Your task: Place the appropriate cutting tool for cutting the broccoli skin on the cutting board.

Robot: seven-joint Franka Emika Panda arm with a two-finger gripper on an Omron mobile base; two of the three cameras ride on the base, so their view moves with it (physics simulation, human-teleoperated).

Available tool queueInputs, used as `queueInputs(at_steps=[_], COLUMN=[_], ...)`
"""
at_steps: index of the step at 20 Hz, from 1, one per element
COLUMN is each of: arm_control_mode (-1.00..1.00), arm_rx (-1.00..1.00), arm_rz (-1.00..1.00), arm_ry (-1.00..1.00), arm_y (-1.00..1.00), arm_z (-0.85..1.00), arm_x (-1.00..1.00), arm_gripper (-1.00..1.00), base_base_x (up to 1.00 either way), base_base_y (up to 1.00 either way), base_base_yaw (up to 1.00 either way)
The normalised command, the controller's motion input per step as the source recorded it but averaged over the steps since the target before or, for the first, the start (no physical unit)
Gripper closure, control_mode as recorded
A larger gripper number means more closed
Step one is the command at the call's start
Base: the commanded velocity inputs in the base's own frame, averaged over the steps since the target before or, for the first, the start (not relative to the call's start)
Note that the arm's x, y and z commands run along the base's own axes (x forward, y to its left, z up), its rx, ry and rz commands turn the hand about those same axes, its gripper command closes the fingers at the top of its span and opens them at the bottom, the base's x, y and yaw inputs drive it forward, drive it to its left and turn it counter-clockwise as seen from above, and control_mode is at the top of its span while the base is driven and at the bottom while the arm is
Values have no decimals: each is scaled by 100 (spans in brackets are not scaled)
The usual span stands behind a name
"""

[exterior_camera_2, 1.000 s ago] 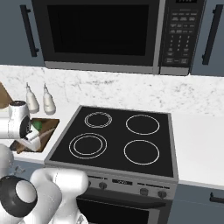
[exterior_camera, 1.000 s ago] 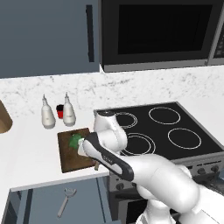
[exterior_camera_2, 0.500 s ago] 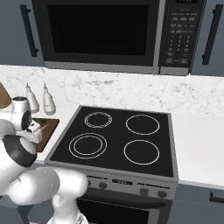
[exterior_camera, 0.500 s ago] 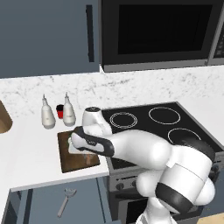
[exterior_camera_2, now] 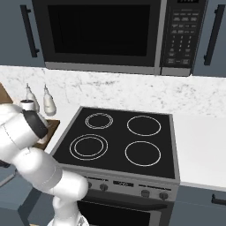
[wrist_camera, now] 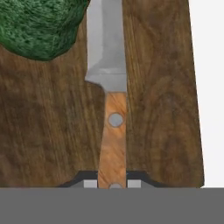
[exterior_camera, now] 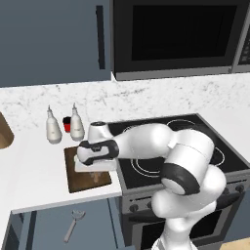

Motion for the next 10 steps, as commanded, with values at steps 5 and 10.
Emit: queueInputs(at_steps=[5,10], arm_control_mode=[-100,-100], arm_rx=[0,0], arm_rz=[0,0], arm_ry=[0,0], arm_y=[7,11], arm_z=[-29,-11], arm_x=[8,0], arm_gripper=[100,-100], base_base_x=[0,0], base_base_y=[0,0], base_base_yaw=[0,0])
